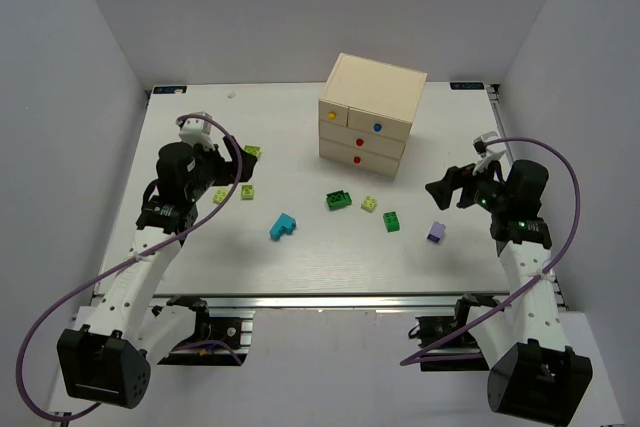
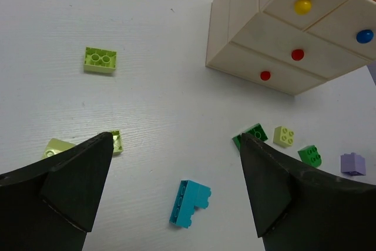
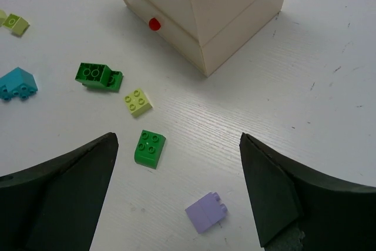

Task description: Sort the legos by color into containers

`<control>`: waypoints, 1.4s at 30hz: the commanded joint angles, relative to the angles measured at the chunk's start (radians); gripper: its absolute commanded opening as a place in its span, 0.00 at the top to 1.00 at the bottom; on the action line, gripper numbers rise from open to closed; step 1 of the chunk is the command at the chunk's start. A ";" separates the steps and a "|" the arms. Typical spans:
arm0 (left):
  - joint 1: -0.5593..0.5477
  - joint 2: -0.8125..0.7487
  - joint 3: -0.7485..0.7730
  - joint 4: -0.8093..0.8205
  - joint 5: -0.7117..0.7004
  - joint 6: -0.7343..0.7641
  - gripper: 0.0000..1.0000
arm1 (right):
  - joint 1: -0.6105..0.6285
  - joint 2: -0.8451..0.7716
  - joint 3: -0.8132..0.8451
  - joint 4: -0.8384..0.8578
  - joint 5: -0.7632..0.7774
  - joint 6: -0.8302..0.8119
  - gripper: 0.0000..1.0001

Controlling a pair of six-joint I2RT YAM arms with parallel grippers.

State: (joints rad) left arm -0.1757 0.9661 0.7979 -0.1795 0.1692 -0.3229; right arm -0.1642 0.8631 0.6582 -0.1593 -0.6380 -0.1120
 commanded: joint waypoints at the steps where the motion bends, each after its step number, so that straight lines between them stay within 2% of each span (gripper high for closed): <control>1: -0.001 -0.023 0.017 0.028 0.076 0.005 0.02 | -0.006 -0.021 0.040 0.029 -0.014 -0.015 0.11; 7: -0.001 -0.021 0.006 0.069 0.186 0.007 0.02 | -0.015 -0.019 0.043 -0.091 -0.179 -0.283 0.11; 9: -0.001 -0.020 0.004 0.074 0.194 0.005 0.03 | -0.017 -0.019 0.044 -0.109 -0.212 -0.299 0.11; 11: -0.001 -0.018 0.004 0.074 0.202 0.005 0.26 | -0.018 -0.018 0.041 -0.112 -0.219 -0.308 0.11; 12: -0.001 -0.012 0.006 0.074 0.199 0.002 0.44 | -0.017 -0.016 0.035 -0.111 -0.232 -0.313 0.21; 13: -0.001 -0.009 0.007 0.077 0.196 -0.005 0.78 | -0.017 -0.010 0.023 -0.102 -0.238 -0.316 0.76; 14: -0.001 -0.004 0.007 0.077 0.197 -0.010 0.91 | -0.015 -0.004 0.020 -0.100 -0.238 -0.318 1.00; 15: -0.001 0.011 0.007 0.080 0.204 -0.025 0.97 | -0.008 0.002 0.021 -0.095 -0.255 -0.321 1.00; 16: -0.001 0.019 0.006 0.101 0.219 -0.037 1.00 | -0.009 0.014 0.026 -0.101 -0.279 -0.334 1.00; 17: -0.001 0.031 0.003 0.116 0.272 -0.051 1.00 | -0.005 0.020 0.053 -0.139 -0.299 -0.363 1.00; 18: -0.001 0.048 0.003 0.132 0.304 -0.064 0.98 | 0.002 0.024 0.069 -0.149 -0.354 -0.371 0.86; 19: -0.001 0.089 0.003 0.171 0.341 -0.105 0.89 | 0.011 0.031 0.084 -0.161 -0.370 -0.383 0.58; 20: -0.001 0.117 0.009 0.202 0.374 -0.128 0.61 | 0.034 0.028 0.115 -0.149 -0.368 -0.367 0.45; 21: -0.010 0.144 0.023 0.210 0.430 -0.149 0.46 | 0.044 0.028 0.129 -0.123 -0.339 -0.339 0.36; 23: -0.019 0.236 0.092 0.210 0.469 -0.211 0.24 | 0.096 0.057 0.181 -0.100 -0.283 -0.301 0.30; 24: -0.037 0.265 0.136 0.212 0.478 -0.244 0.19 | 0.112 0.107 0.258 -0.097 -0.208 -0.246 0.24; 26: -0.067 0.322 0.168 0.224 0.469 -0.290 0.05 | 0.163 0.172 0.354 -0.121 -0.078 -0.183 0.24; 27: -0.077 0.339 0.184 0.229 0.437 -0.332 0.05 | 0.196 0.206 0.459 -0.138 -0.027 -0.125 0.20; 29: -0.088 0.399 0.242 0.219 0.397 -0.376 0.05 | 0.245 0.302 0.568 -0.186 0.105 -0.074 0.20; 31: -0.126 0.448 0.285 0.213 0.359 -0.409 0.10 | 0.276 0.367 0.684 -0.184 0.174 -0.019 0.22; 32: -0.139 0.497 0.335 0.207 0.342 -0.416 0.16 | 0.299 0.387 0.711 -0.168 0.246 -0.003 0.25; 33: -0.163 0.525 0.362 0.200 0.322 -0.413 0.32 | 0.319 0.439 0.774 -0.157 0.282 0.014 0.38; 35: -0.183 0.575 0.441 0.186 0.265 -0.415 0.54 | 0.360 0.514 0.852 -0.173 0.323 0.044 0.60; 36: -0.198 0.626 0.472 0.186 0.259 -0.406 0.65 | 0.370 0.606 0.901 -0.195 0.331 0.055 0.74; 37: -0.199 0.650 0.497 0.186 0.242 -0.400 0.67 | 0.380 0.657 1.013 -0.257 0.336 0.067 0.80; 38: -0.212 0.670 0.547 0.148 0.234 -0.397 0.69 | 0.390 0.701 1.067 -0.285 0.340 0.071 0.82; 40: -0.223 0.721 0.590 0.132 0.231 -0.386 0.67 | 0.428 0.799 1.159 -0.309 0.362 0.078 0.76; 42: -0.235 0.759 0.642 0.111 0.210 -0.377 0.61 | 0.455 0.853 1.176 -0.292 0.406 0.077 0.60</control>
State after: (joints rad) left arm -0.3985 1.7142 1.3712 -0.0223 0.4271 -0.7071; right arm 0.2550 1.6608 1.7836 -0.3878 -0.3210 -0.0669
